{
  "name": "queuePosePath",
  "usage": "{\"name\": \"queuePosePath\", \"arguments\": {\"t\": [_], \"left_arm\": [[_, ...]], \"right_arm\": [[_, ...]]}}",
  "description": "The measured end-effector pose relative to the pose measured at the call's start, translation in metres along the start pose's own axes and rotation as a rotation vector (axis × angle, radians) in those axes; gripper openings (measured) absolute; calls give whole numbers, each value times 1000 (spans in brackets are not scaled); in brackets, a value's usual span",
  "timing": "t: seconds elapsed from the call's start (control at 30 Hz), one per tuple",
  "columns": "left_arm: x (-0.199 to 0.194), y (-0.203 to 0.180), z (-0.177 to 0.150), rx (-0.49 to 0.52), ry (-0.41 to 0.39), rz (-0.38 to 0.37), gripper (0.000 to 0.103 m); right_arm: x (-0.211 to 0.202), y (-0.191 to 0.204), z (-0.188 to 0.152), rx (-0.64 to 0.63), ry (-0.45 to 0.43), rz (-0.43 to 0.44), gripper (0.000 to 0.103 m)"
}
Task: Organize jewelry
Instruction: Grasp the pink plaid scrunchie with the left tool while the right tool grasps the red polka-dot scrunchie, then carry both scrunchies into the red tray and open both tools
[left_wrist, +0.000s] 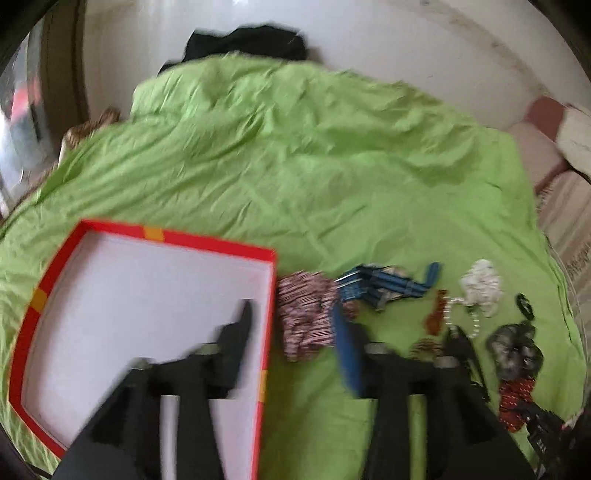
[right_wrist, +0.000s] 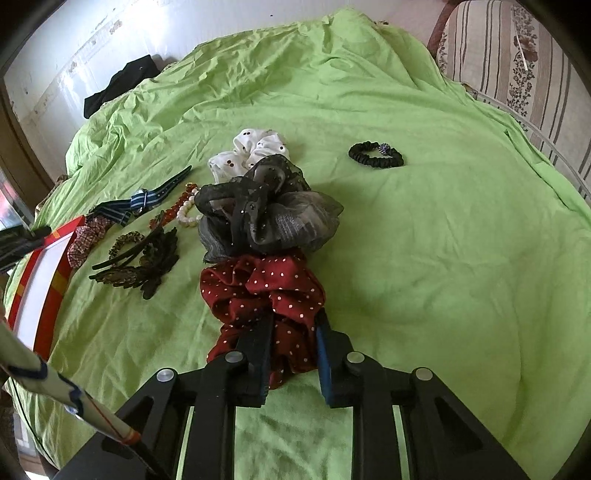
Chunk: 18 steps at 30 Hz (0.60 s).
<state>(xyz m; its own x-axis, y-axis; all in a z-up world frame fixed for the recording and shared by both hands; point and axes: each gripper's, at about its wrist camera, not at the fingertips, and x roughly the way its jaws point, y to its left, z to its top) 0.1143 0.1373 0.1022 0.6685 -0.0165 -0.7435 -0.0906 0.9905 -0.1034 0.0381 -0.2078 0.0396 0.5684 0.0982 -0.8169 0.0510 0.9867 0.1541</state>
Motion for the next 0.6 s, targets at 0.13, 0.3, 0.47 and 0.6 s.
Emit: {"name": "queuePosePath", "arguments": {"t": [0.13,0.3,0.47,0.6], "left_arm": [[20,-35,-1,196,51,35,63],[66,-46,-10,309,126,147,63],[91,-39,-14,284,193,133,16],[85,-34,-16,245,186,137,13]], "right_arm": [[0,1,-1,6,-2,13,25],[1,1,-1,10,-2,20,32],[7,-5,-2,46,7,41,41],[6,-8,-3,52,10,66,28]]}}
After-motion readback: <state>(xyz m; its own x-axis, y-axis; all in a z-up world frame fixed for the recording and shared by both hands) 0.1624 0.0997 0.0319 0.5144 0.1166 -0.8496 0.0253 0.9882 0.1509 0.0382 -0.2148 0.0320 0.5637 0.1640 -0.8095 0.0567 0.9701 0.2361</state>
